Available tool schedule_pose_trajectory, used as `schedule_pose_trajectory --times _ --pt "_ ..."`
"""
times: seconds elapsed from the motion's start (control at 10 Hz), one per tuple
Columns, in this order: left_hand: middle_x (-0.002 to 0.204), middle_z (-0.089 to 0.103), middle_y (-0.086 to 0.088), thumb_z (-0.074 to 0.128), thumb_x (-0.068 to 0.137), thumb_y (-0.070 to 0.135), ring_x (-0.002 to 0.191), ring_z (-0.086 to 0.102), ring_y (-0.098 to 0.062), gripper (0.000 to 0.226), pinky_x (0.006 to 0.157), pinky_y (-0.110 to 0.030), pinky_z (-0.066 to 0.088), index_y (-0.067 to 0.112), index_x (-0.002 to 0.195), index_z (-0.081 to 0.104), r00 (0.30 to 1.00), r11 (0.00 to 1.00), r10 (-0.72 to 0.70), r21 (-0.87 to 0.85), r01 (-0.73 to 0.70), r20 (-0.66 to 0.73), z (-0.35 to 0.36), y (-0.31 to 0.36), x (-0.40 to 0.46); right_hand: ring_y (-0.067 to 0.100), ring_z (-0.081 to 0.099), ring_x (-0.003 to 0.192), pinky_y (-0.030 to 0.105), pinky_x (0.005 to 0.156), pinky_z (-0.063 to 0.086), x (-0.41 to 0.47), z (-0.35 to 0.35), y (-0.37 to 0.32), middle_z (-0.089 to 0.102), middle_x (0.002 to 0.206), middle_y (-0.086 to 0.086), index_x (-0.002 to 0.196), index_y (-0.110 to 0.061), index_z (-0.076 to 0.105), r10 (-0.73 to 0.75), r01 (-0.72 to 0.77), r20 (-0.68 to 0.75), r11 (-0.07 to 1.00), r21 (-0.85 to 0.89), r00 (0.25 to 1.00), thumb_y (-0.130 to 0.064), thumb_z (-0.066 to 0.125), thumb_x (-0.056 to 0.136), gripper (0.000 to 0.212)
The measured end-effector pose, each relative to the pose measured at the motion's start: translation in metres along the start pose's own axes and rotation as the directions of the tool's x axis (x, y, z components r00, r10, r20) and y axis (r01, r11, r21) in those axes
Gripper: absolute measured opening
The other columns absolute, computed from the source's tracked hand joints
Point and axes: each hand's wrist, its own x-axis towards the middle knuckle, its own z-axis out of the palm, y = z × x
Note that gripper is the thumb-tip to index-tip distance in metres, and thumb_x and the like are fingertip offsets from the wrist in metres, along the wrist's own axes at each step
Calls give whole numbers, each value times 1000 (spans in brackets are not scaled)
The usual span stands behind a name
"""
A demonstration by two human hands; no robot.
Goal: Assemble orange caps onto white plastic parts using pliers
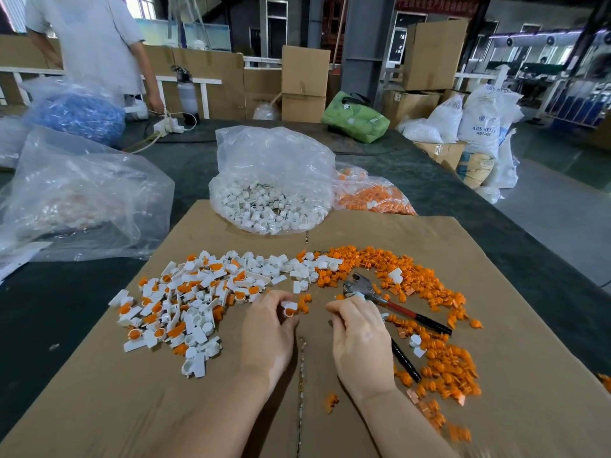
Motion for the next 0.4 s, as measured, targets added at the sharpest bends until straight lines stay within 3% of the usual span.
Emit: schedule_pose_trajectory --times 0.1,0.2,0.3,0.4 --pt "114 50 -1 65 86 9 111 48 -18 36 91 -20 35 17 121 59 995 997 -67 34 69 -69 -3 -4 5 21 61 77 35 69 54 1 1 1 65 80 3 86 -5 70 26 -27 -35 1000 -7 999 10 68 76 18" --pt "107 39 0 59 85 -5 113 44 -23 39 91 -19 31 12 120 60 983 997 -68 34 74 -169 -7 -10 8 25 60 78 38 70 51 2 4 2 64 81 3 87 -5 70 71 -71 -83 997 -3 994 11 66 78 19" --pt "116 42 -8 47 81 -16 116 40 -26 45 91 -15 25 7 117 62 965 997 -81 -15 80 -250 -8 -15 8 26 59 83 41 74 48 4 4 3 64 86 3 93 -6 69 156 -151 -151 988 41 976 8 61 84 19" --pt "115 38 -2 45 83 -17 120 37 -24 46 94 -19 27 10 115 62 939 985 -143 -139 104 -313 -11 -16 6 25 57 85 42 78 44 3 -2 5 64 88 2 97 -6 68 258 -220 -241 960 172 936 6 56 88 19"
